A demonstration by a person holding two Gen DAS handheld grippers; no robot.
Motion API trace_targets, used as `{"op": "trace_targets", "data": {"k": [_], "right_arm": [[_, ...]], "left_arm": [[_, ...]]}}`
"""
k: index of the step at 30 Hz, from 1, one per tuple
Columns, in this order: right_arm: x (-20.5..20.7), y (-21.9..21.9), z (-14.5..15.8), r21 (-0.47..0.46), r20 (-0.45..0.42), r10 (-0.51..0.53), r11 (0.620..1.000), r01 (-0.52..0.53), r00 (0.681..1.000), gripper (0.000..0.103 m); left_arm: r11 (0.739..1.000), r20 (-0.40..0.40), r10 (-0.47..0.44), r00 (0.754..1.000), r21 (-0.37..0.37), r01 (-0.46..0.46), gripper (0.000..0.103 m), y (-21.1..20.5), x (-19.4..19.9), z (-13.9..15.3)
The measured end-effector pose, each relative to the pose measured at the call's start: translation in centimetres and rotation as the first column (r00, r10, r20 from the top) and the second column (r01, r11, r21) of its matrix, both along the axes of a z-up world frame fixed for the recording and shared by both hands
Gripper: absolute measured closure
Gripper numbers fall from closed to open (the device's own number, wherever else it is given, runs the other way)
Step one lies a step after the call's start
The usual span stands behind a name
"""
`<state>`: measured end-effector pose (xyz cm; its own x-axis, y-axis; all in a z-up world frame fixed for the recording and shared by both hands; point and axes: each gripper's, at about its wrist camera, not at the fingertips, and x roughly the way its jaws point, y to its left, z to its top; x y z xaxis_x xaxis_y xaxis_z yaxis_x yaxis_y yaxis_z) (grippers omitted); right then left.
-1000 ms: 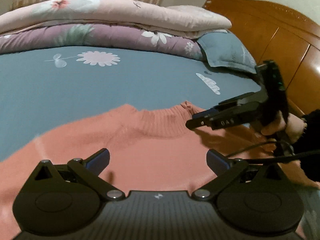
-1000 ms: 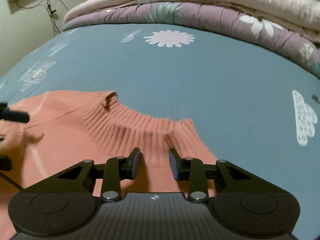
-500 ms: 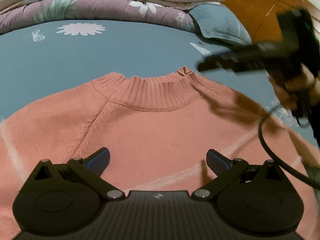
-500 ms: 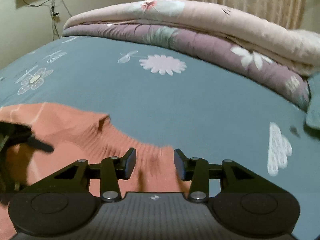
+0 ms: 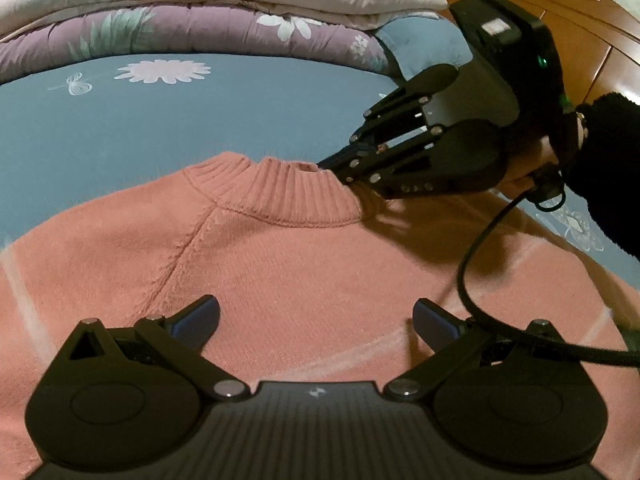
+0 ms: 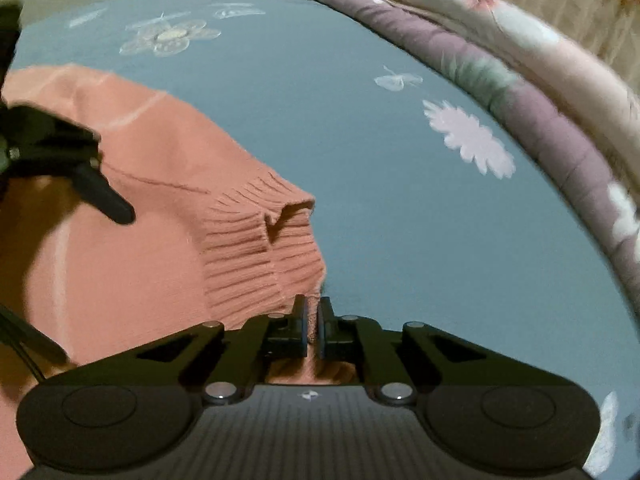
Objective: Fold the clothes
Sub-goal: 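Open the right tool and lift it off the collar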
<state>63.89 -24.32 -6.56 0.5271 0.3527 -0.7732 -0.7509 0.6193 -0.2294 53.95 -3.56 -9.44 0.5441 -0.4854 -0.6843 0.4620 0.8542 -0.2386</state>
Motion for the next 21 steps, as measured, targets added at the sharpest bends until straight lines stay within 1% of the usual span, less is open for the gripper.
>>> {"op": "trace_targets", "data": {"k": [1,2,5,6,7,8,9,10,12,13,14,17,18,21], "right_arm": [[0.4,-0.1,0.1,0.006,0.028,-0.037,0.999,0.037,0.999,0.095],[0.9,-0.2,0.2,0.028,0.029,-0.073,0.997,0.072,0.997,0.095],[2.5,-0.5,0.1,0.098,-0.009,-0.155,0.983,0.155,0.988,0.094],[2.6,-0.7,0.2,0.114,-0.015,-0.174,0.978,0.175,0.985,0.091],[2.4,-0.8,0.5,0.127,-0.017,-0.19,0.973,0.191,0.982,0.083],[2.2,-1.0,0.7,0.139,-0.02,-0.206,0.968,0.207,0.978,0.078],[1.9,-1.2,1.2,0.161,-0.02,-0.225,0.961,0.226,0.974,0.074],[1.5,-1.3,2.0,0.194,-0.025,-0.233,0.953,0.234,0.972,0.074],[0.9,-1.1,2.9,0.256,-0.083,-0.187,0.945,0.202,0.979,0.074],[0.8,-0.5,3.1,0.273,-0.12,-0.146,0.946,0.174,0.982,0.074],[1.0,0.4,2.6,0.267,-0.141,-0.125,0.951,0.159,0.982,0.074],[2.0,3.3,0.8,0.226,-0.174,-0.097,0.965,0.136,0.98,0.073],[2.5,3.9,0.4,0.226,-0.173,-0.104,0.964,0.143,0.979,0.073],[4.5,4.7,-0.5,0.25,-0.152,-0.15,0.95,0.185,0.977,0.062]], "left_arm": [[1.0,-0.002,0.004,1.0,0.008,-0.004,0.001,-0.1,0.0,0.2],[1.0,0.001,0.009,1.0,0.019,-0.009,0.001,-0.2,0.0,0.4],[0.999,0.02,0.018,1.0,0.048,-0.019,0.001,-0.3,-0.3,0.1],[0.998,0.026,0.021,0.999,0.057,-0.023,0.001,-0.4,-0.5,0.0],[0.998,0.034,0.021,0.999,0.062,-0.023,0.001,-0.4,-0.6,0.0],[0.998,0.042,0.021,0.999,0.066,-0.023,0.001,-0.5,-0.7,-0.1],[0.997,0.05,0.02,0.999,0.07,-0.024,0.001,-0.6,-0.8,-0.2],[0.997,0.053,0.021,0.998,0.071,-0.024,0.001,-0.6,-0.8,-0.3],[0.998,0.053,0.025,0.998,0.064,-0.029,0.001,-0.7,-0.6,-0.3],[0.998,0.054,0.027,0.998,0.06,-0.03,0.001,-0.7,-0.6,-0.3],[0.998,0.054,0.029,0.998,0.057,-0.032,0.001,-0.6,-0.5,-0.4],[0.999,0.054,0.033,0.998,0.039,-0.035,0.001,-0.4,-0.6,-0.4],[0.999,0.051,0.035,0.998,0.03,-0.037,0.001,-0.2,-0.5,-0.4],[0.999,0.046,0.041,0.998,0.005,-0.041,0.001,0.1,-0.4,-0.4]]}}
